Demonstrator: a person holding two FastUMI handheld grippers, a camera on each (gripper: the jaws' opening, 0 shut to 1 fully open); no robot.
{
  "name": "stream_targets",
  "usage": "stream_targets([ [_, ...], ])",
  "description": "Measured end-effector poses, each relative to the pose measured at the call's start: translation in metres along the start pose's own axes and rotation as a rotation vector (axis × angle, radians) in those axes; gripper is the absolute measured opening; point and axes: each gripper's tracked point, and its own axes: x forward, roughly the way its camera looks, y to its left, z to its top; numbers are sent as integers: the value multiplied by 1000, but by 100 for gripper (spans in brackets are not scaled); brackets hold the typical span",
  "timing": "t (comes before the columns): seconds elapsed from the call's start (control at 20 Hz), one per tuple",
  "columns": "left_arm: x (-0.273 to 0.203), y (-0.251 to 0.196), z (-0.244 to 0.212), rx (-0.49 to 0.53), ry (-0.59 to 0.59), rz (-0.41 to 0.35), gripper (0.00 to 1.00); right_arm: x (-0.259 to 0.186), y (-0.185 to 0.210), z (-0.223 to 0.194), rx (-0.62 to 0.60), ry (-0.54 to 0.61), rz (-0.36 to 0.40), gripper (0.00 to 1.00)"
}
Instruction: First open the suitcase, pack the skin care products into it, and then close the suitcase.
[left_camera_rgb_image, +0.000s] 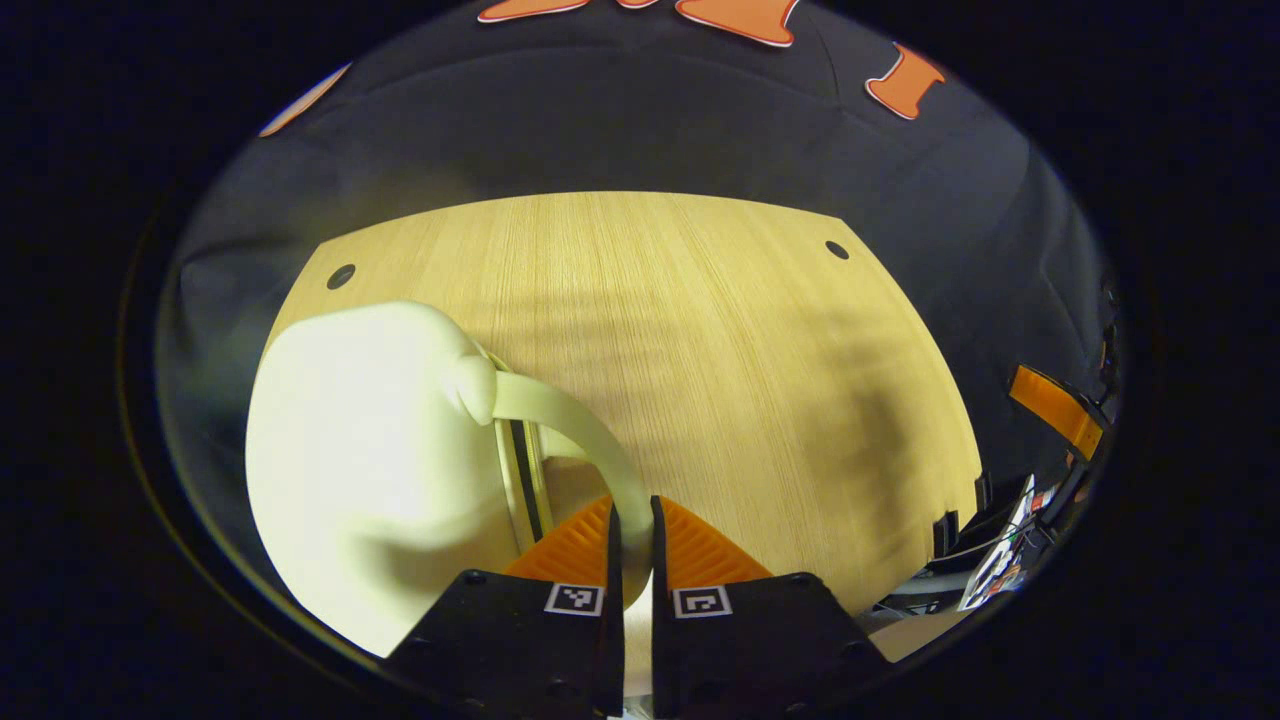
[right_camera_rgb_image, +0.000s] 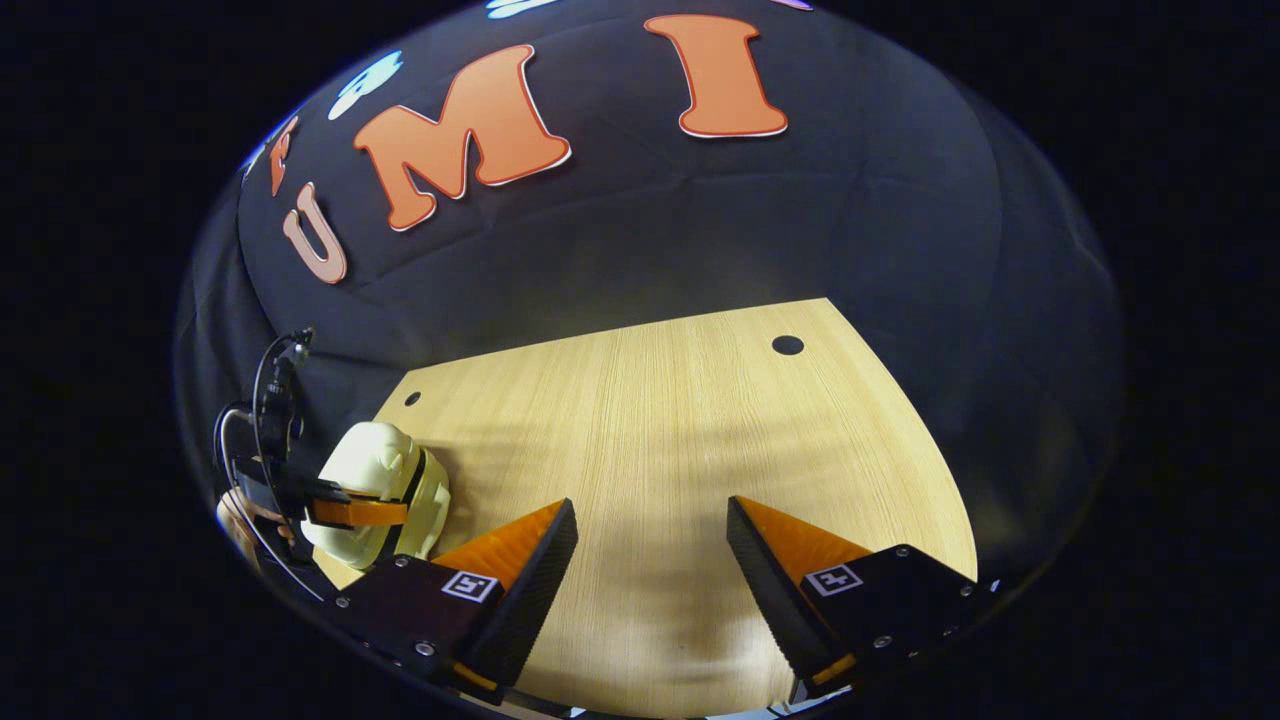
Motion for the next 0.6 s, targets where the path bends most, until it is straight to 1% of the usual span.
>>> stream_targets([
  [0.15,17,-3,-6,9,28,17,11,-3,2,-7,-18,12,8,96],
  [0.35,39,-8,-11,34,35,68,11,-3,12,-12,-29,31,36,96],
  [0.45,35,-8,-11,3,12,80,19,-4,18,-13,-36,33,51,96],
  [0.5,29,-11,-11,-16,1,58,19,-4,21,-13,-38,31,54,96],
  [0.55,23,-14,-15,-35,-16,34,28,-5,23,-12,-36,29,57,96],
  [0.6,15,-20,-12,-46,-40,18,60,-5,27,-11,-34,27,60,96],
])
